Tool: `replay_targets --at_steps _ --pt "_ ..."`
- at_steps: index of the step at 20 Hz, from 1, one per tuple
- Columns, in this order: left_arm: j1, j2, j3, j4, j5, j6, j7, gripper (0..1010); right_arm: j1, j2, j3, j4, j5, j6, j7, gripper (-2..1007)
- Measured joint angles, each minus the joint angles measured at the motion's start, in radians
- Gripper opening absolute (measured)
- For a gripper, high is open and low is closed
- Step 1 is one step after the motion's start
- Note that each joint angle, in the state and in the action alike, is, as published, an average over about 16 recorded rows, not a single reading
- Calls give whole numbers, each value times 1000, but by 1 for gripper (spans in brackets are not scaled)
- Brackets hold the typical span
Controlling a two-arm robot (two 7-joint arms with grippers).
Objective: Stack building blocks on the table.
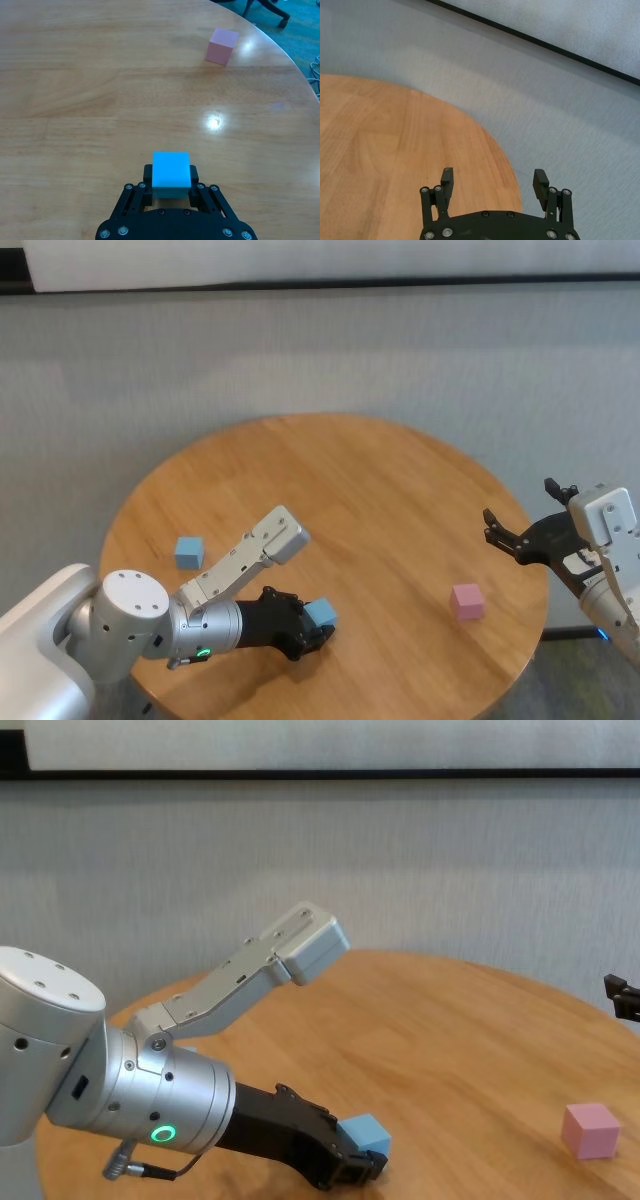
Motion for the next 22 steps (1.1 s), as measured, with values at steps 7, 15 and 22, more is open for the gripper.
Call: replay_targets --at_steps 7,15,22 --pt "0 0 0 0 2 15 2 404 0 0 0 0 0 0 0 1005" --pt "0 1 -1 -1 0 13 2 510 0 0 0 0 0 0 0 1005" --pt "4 4 -6 -8 -4 6 -1 704 0 0 0 0 0 0 0 1005"
